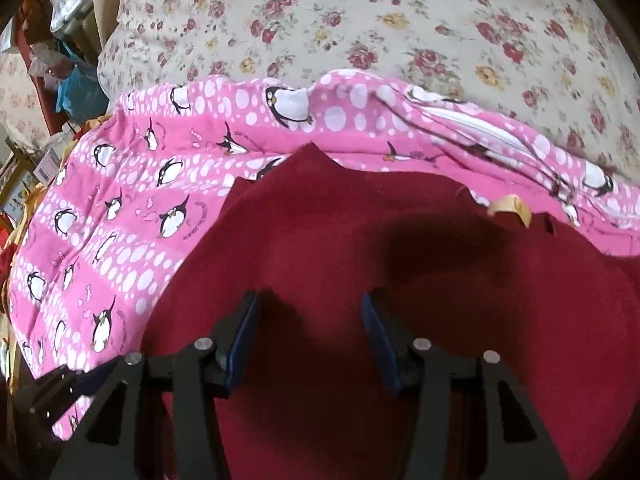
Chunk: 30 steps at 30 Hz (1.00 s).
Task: Fold small clothes
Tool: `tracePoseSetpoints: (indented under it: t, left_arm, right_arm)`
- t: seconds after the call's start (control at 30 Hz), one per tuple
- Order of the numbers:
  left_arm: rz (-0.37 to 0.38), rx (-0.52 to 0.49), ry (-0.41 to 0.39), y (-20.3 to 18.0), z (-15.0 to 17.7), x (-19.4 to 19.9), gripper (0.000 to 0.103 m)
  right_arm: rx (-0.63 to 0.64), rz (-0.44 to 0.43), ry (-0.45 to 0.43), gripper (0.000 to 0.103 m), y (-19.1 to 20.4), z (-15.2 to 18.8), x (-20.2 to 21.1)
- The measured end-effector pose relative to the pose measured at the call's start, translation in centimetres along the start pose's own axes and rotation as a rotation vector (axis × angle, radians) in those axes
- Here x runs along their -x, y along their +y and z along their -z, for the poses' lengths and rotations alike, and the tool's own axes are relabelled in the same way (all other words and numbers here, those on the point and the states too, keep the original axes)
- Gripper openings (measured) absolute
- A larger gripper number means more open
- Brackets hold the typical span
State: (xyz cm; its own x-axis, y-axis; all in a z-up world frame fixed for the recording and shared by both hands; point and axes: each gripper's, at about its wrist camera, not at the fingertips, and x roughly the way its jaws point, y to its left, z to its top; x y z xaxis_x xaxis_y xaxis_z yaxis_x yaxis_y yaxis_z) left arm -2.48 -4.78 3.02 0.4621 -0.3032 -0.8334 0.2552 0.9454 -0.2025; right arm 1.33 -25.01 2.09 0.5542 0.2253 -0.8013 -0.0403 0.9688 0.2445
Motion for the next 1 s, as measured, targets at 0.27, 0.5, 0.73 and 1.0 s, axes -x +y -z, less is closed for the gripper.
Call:
tracePoseSetpoints:
  t: [0.27,0.5,0.73,1.0]
  left_arm:
    - [-0.012,-0.008,-0.065,-0.6,-0.4,0.6,0.030]
    - [-0.021,0.002,-0.063,-0.4,-0.8,0.0,0.030]
    - [-0.021,0.008,-0.066,-0.4,-1.0,-0.1,0.030]
    - [-0.024,0.022,-0.070,-0.3,-1.4,-0.3,0.030]
  right_arm:
    - [0.019,-0.002,-0.006,0.055,-1.2,3.4,2.7]
    - [0.028,-0.015,-0.042,0.055,-1.9,6.5,4.9]
    - [0.070,0.028,-0.033,0.055,-1.3,8.3,6.8]
    - [-0.062,0.056,-0.076,0.055,-5.2,9.5,10.6]
